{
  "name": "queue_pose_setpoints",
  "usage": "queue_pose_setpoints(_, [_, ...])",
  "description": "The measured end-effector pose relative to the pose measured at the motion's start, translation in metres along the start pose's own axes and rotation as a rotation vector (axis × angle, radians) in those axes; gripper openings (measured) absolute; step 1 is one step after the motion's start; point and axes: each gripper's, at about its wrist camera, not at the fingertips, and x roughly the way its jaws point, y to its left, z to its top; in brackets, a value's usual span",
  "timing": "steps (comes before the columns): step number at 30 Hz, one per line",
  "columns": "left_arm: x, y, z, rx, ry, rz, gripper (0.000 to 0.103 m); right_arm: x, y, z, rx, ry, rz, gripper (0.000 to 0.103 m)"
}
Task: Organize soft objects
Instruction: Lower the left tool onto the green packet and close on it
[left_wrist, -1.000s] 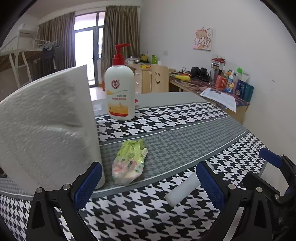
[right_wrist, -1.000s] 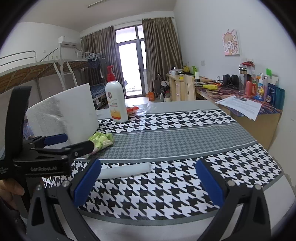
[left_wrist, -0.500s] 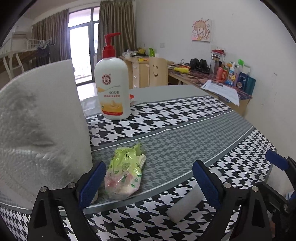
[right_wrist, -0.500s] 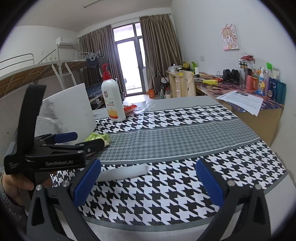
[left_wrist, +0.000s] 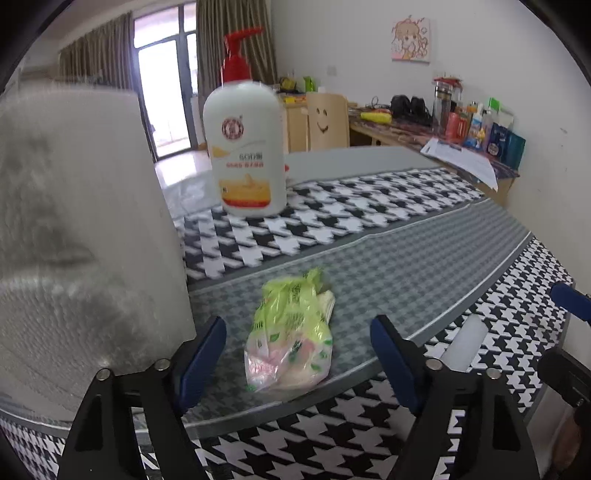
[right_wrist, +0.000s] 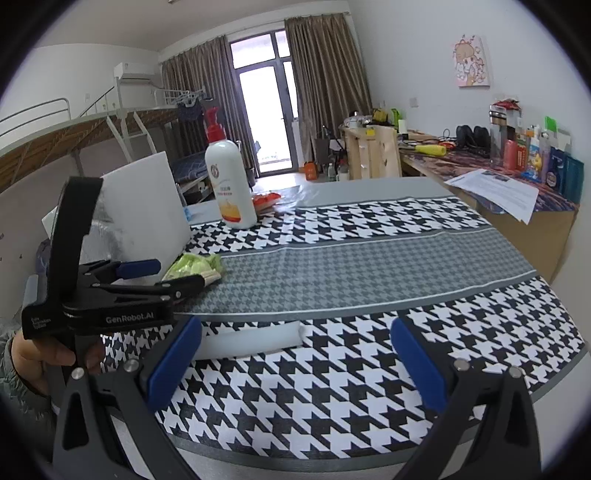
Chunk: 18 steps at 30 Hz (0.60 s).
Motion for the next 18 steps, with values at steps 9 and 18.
queue_pose_setpoints(9, [0.016,0.012,-0.005,-0.045,0.102,-0.007,0.047,0.004,0.008,0.000,-0.045,0.025,0.001,0.103])
queue_pose_setpoints(18, [0.011,0.012,-0.007,-0.040,0.097,-0.029,0.029,0.009,0.010,0.000,-0.059,0.059,0.038,0.103])
